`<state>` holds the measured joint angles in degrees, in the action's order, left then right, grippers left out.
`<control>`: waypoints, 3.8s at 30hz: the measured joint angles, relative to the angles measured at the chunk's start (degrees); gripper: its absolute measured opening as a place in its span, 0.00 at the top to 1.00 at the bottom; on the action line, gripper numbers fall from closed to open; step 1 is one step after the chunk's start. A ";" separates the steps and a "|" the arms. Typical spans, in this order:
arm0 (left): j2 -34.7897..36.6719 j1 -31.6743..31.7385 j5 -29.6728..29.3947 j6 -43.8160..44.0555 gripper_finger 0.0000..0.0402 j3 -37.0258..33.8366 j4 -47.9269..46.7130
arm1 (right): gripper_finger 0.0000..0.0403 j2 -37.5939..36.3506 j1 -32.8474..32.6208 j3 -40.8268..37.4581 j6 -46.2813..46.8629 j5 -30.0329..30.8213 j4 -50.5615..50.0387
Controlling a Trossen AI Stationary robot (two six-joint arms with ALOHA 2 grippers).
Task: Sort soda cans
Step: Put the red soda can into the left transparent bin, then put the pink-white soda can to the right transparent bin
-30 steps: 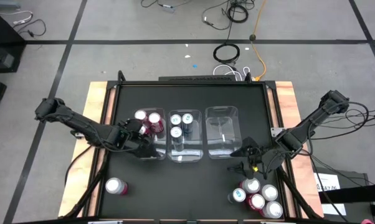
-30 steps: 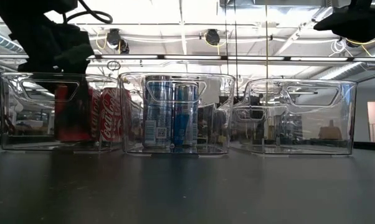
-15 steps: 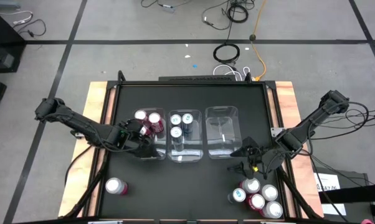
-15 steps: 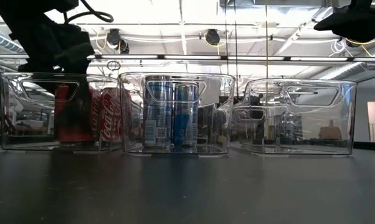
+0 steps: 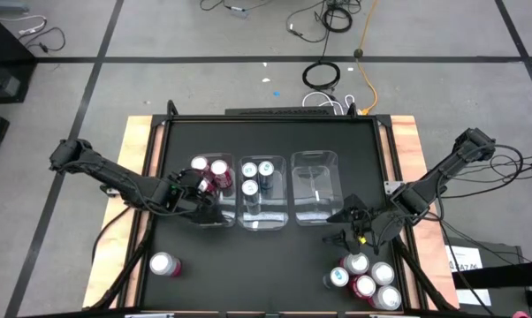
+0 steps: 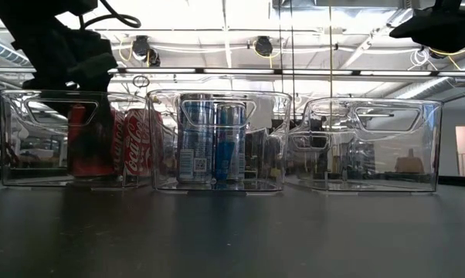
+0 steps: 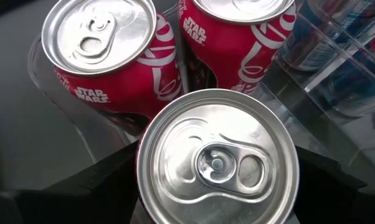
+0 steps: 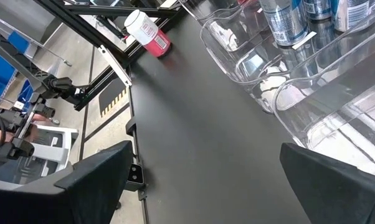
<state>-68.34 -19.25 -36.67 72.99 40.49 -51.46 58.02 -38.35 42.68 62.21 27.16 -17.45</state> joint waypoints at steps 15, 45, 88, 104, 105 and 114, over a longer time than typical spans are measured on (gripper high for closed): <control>0.01 0.00 1.71 -0.33 0.07 0.07 0.02 | 0.01 0.00 0.00 0.02 0.77 -0.03 0.05; 0.05 0.04 7.97 -11.74 0.03 20.06 -24.30 | 0.01 -0.02 0.00 0.02 0.16 -0.46 0.02; -12.27 -4.14 26.93 -50.57 0.03 29.20 16.44 | 0.01 0.07 0.00 7.92 -7.43 -0.24 -15.66; -17.72 -4.42 29.06 -42.24 0.03 29.16 19.26 | 0.06 28.66 -3.58 47.74 8.62 -15.76 -71.20; -17.72 -4.42 29.06 -42.23 0.03 29.16 19.36 | 0.06 29.68 -3.95 48.20 9.37 -16.49 -70.81; -17.72 -4.42 29.04 -43.51 0.03 29.16 19.31 | 0.06 33.25 -10.04 48.28 20.73 -16.96 -69.62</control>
<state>-86.06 -23.66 -7.64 29.49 69.65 -32.15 91.27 -48.39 90.96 82.94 10.20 -87.07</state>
